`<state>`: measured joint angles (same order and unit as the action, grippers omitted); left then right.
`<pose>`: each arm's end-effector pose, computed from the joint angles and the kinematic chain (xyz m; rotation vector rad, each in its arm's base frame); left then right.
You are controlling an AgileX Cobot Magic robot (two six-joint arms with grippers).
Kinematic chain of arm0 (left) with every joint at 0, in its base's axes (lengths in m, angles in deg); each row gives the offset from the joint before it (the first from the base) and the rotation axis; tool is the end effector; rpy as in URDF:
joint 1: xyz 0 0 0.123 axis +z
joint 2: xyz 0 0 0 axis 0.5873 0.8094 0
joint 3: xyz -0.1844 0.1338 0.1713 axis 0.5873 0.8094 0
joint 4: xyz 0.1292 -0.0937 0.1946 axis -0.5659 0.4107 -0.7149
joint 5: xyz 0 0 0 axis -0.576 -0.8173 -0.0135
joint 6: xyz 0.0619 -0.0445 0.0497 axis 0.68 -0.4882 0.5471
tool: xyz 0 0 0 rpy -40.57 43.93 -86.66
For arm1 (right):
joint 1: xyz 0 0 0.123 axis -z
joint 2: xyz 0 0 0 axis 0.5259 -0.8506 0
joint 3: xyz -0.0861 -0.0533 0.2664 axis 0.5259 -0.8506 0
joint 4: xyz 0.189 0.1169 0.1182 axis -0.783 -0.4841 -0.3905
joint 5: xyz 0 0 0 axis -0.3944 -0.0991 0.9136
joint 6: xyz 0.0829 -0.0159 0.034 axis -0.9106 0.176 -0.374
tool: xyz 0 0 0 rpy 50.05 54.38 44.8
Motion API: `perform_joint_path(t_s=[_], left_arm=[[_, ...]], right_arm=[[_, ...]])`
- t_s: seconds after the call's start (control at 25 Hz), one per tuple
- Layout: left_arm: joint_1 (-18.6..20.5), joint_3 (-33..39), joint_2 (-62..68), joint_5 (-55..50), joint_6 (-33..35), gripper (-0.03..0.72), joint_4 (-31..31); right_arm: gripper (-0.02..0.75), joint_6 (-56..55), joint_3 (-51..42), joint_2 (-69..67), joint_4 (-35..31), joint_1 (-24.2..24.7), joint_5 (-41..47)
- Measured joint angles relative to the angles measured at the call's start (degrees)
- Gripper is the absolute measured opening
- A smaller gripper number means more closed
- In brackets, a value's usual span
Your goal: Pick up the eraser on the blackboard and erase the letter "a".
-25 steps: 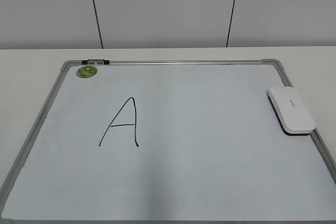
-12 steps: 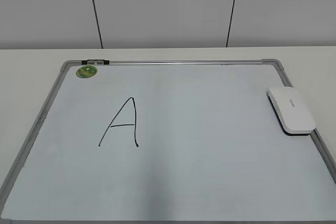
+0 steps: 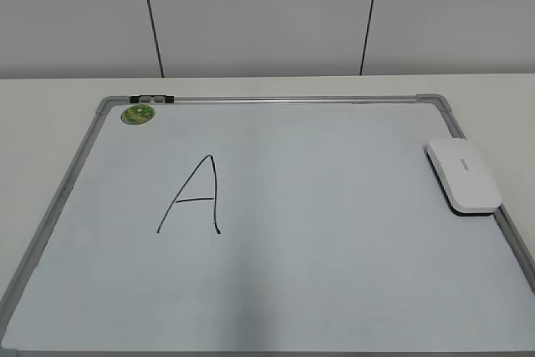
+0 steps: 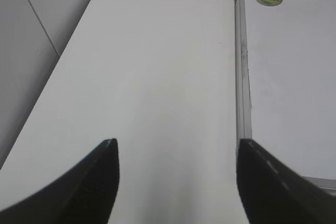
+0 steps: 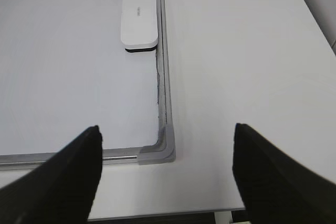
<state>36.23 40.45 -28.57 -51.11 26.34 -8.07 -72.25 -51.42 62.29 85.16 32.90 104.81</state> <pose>-0.0075 0.0130 0.2776 -0.1734 2.0749 0.1045 -0.0097 -0.0031 0.2674 0.0462 2.1224 -0.0480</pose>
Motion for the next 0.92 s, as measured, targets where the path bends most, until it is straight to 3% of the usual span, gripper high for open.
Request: perform_joint_path(t_s=[0.92], left_arm=[[0.00,0.00,0.00,0.00,0.00,0.496,0.00]], right_arm=[[0.573,0.10,0.00,0.10,0.00,0.00,0.00]])
